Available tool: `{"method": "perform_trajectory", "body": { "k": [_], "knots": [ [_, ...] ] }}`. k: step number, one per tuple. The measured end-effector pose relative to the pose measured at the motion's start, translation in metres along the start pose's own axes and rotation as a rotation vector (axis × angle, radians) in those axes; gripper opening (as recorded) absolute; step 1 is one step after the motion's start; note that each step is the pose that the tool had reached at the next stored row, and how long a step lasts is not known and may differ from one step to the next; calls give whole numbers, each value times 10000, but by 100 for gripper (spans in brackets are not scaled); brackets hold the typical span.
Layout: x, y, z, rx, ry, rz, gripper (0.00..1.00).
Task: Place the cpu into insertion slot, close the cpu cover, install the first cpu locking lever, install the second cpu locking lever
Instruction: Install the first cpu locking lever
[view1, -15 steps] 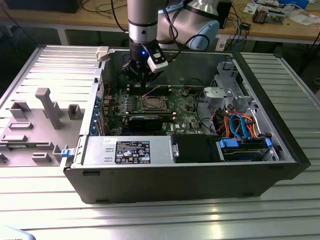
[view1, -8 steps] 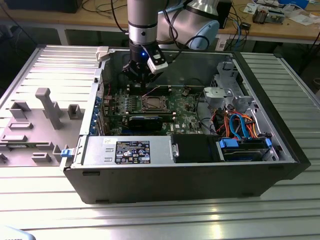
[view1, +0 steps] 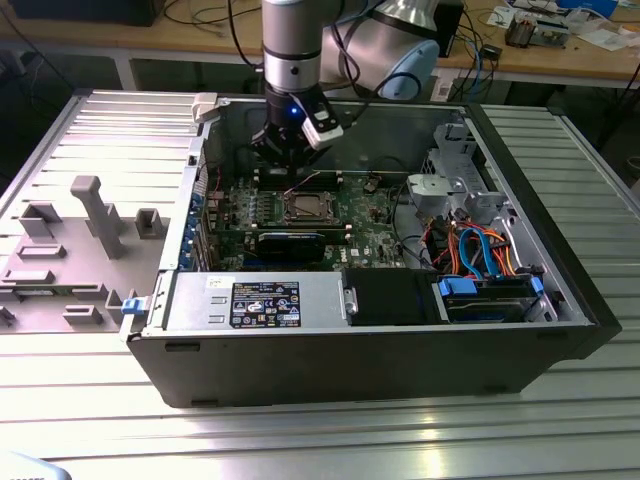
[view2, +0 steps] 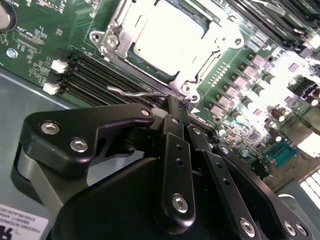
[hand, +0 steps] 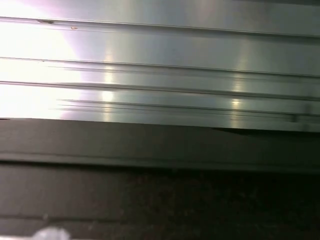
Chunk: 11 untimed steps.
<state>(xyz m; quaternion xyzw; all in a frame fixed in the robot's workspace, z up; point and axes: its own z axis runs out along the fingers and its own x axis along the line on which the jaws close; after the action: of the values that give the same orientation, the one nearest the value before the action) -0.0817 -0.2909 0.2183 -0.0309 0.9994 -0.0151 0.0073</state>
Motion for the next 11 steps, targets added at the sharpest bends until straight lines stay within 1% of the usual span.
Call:
{"method": "perform_trajectory", "body": {
  "k": [6, 9, 11],
  "knots": [
    [-86, 4, 29, -3, -6, -205, 11],
    [-148, 4, 57, -4, -8, -349, 11],
    [-177, 3, 73, -6, -10, -434, 11]
  ]
}}
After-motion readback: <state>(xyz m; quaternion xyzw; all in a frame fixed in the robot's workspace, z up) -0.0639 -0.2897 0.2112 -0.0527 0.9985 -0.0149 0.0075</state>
